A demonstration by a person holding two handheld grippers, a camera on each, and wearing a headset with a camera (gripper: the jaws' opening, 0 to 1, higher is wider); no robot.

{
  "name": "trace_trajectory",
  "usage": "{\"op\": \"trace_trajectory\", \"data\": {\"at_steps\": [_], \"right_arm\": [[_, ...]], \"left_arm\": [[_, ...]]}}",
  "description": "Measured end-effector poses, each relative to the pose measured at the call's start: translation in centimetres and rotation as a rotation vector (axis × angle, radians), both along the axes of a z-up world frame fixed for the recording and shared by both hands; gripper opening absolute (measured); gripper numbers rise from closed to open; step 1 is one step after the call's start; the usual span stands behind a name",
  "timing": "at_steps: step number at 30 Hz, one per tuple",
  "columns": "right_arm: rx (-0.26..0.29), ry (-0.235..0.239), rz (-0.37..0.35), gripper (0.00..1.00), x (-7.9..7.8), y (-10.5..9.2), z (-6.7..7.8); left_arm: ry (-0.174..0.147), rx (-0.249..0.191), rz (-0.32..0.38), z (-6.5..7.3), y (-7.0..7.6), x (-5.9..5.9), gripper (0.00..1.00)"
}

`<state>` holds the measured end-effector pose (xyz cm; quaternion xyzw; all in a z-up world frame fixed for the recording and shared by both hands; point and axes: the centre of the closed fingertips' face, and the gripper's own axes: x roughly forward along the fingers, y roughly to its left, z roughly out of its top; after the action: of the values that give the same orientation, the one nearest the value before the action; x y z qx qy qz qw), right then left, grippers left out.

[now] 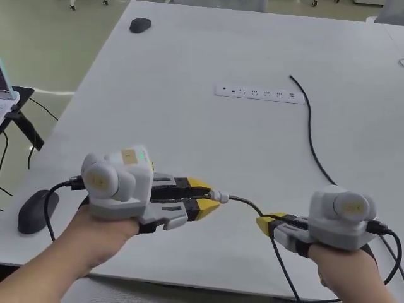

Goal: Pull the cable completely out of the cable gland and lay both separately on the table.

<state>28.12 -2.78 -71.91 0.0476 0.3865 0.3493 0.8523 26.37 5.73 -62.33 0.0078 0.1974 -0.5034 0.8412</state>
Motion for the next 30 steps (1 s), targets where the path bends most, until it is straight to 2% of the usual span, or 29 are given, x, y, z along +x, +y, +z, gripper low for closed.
{"op": "trace_trajectory", "data": {"at_steps": [8, 13, 15, 18, 23, 26, 28, 30], "right_arm": [[-0.020, -0.009, 0.016, 0.05, -0.1, 0.0, 0.0], [-0.040, -0.032, 0.037, 0.12, -0.3, -0.1, 0.6], [-0.035, -0.045, 0.045, 0.14, -0.4, 0.0, 1.4], [-0.065, -0.098, 0.093, 0.20, -0.3, 0.4, 2.4], [-0.125, -0.250, 0.245, 0.25, -0.5, 2.5, 4.8], [-0.165, -0.343, 0.329, 0.24, -0.6, 4.2, 6.4], [-0.171, -0.353, 0.362, 0.23, -0.8, 4.9, 6.7], [-0.215, -0.392, 0.401, 0.23, -0.7, 5.5, 6.9]], "left_arm": [[0.001, -0.002, 0.004, 0.0, 0.2, 0.1, 0.15], [0.007, -0.005, 0.010, 0.0, 0.5, 0.1, 0.15], [0.009, -0.005, 0.012, -0.1, 0.6, 0.0, 0.15], [0.012, -0.005, 0.015, -0.1, 0.7, -0.1, 0.15], [0.011, -0.007, 0.015, 0.0, 0.8, -0.2, 0.15], [0.011, -0.007, 0.013, 0.1, 0.7, -0.2, 0.15], [0.011, -0.008, 0.011, 0.2, 0.7, -0.2, 0.15], [0.010, -0.006, 0.010, 0.2, 0.7, -0.2, 0.15]]}}
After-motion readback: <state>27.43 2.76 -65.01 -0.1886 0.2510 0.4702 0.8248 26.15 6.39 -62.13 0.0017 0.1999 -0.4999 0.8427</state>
